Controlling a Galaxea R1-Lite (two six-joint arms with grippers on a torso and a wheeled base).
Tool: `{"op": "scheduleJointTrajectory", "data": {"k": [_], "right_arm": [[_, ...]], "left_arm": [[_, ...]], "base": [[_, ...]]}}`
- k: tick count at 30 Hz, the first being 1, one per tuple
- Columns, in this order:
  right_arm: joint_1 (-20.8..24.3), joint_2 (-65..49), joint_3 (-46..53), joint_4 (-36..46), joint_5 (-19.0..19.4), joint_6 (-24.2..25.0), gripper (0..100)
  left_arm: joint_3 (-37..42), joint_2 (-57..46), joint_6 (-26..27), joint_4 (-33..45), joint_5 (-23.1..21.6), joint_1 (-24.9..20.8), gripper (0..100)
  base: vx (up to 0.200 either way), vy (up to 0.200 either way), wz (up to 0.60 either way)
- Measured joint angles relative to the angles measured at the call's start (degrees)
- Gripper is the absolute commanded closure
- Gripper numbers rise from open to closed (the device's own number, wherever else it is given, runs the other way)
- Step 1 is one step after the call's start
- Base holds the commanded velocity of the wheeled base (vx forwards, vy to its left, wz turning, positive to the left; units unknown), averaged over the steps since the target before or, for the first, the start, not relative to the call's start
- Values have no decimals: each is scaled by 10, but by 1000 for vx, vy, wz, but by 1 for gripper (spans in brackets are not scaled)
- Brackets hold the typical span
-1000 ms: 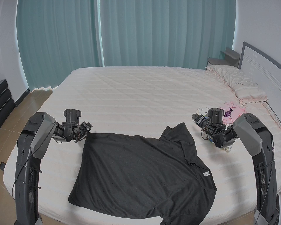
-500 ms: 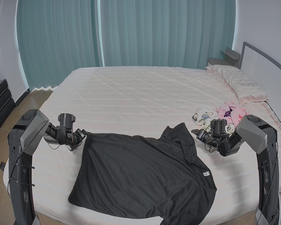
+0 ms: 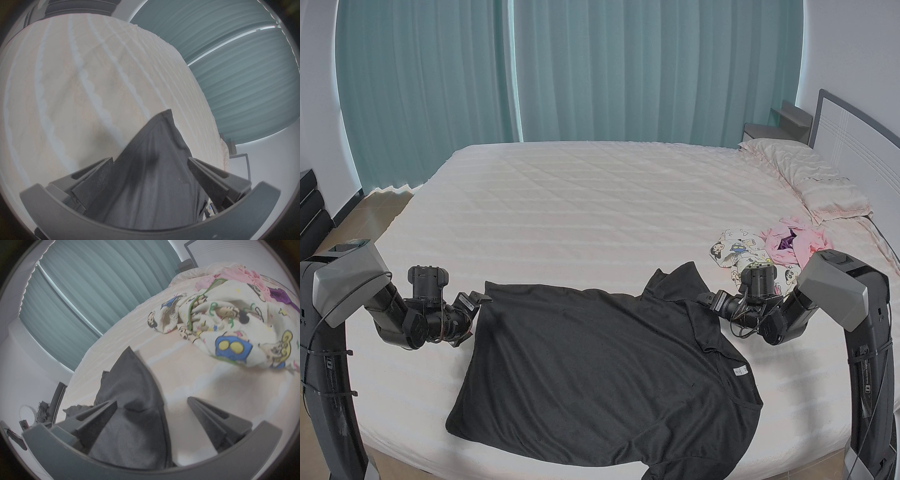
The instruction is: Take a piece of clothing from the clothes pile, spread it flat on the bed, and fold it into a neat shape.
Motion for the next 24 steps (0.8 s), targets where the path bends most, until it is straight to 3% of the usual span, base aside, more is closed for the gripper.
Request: {"op": "scheduleJointTrajectory", "data": {"k": [15, 24], "right_arm": [[0, 14, -36, -30, -31, 3, 100], [-11, 19, -76, -44, -40, 1, 100]], "left_arm": [[89, -27, 18, -83, -8, -13, 0], [155, -21, 92, -185, -8, -24, 0]], "base": [[0, 0, 0], [0, 0, 0]]}}
